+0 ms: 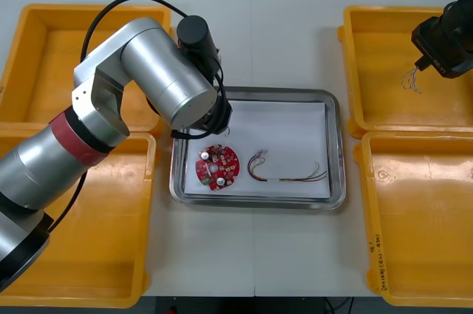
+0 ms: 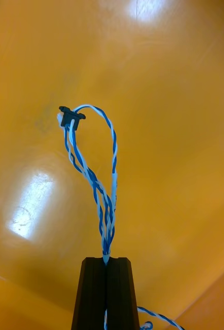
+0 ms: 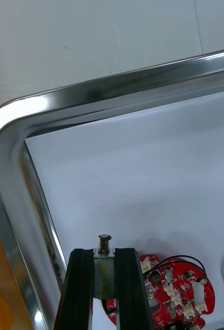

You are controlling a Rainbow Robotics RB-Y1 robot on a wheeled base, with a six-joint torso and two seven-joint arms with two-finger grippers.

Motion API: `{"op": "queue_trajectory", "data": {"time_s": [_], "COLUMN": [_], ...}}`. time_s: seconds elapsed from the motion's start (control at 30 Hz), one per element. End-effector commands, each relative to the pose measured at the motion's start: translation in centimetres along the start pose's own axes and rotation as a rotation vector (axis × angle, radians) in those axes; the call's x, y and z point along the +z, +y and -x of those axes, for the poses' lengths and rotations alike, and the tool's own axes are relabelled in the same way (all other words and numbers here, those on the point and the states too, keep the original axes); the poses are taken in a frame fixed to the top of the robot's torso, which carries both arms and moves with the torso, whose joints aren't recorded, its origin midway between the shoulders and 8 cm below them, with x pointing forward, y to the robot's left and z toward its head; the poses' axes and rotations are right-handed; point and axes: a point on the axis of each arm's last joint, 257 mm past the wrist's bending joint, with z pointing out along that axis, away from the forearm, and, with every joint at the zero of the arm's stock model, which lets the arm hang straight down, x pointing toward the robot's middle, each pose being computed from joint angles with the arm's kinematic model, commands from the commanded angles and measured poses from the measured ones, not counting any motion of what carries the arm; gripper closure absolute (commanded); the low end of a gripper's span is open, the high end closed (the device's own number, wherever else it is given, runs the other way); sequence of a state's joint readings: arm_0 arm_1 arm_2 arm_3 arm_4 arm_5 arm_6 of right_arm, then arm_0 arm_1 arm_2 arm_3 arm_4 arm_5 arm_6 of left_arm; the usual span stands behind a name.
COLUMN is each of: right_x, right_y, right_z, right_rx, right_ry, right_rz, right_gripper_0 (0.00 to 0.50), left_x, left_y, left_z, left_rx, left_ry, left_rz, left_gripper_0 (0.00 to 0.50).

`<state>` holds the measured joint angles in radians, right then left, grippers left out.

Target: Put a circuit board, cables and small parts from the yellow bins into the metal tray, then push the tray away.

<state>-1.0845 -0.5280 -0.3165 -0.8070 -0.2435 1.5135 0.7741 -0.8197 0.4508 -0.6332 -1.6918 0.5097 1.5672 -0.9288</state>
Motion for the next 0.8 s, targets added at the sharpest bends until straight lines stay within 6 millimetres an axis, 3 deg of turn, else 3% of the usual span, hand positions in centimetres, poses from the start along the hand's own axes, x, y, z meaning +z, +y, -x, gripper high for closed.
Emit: {"op": "queue_trajectory", "data": {"time_s": [0.03, 0.57, 0.8], "right_x": [-4.1, -12.4, -13.7], "right_y": [-0.8, -3.0, -2.3], "right_z": [3.7, 4.0, 4.0], "right_rx": [-0.064, -0.369, -0.534], "right_ry": [-0.074, -0.084, -0.145], "right_rz": [0.0, -0.07, -0.043], "right_gripper_0": [0.5, 0.5, 0.5], "left_x": [-0.4, 1.3, 1.9], "left_y": [-3.2, -3.0, -2.5], "left_z": [2.0, 2.5, 2.7], "left_rx": [-0.039, -0.048, -0.052], "left_ry": [-0.04, -0.037, -0.043], "left_rz": [-0.05, -0.062, -0.057], "left_gripper_0": [0.5, 0.498, 0.496]}}
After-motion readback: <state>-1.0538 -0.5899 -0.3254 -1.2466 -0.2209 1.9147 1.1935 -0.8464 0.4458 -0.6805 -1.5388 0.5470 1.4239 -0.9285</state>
